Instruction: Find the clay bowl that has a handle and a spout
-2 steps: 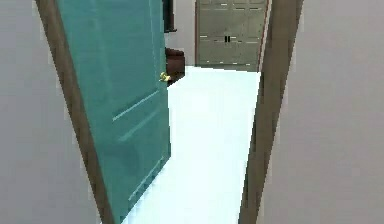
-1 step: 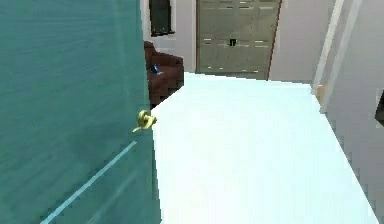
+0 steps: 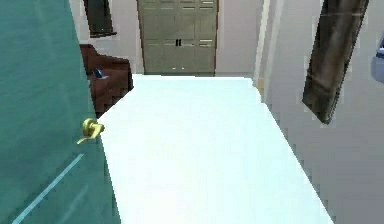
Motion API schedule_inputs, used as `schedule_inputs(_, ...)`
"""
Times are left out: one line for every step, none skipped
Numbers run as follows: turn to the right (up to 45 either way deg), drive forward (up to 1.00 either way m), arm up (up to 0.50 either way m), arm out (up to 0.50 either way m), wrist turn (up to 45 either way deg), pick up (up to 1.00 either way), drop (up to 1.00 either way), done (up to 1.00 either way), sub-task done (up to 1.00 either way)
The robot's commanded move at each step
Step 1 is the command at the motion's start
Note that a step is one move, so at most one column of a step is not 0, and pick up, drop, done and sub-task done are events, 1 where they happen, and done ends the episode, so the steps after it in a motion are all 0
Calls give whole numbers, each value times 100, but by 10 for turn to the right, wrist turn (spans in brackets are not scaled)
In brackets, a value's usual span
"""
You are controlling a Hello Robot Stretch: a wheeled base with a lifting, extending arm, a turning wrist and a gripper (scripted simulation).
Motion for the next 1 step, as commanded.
schedule_inputs(0,30,0,0,0,0,0,0,0)
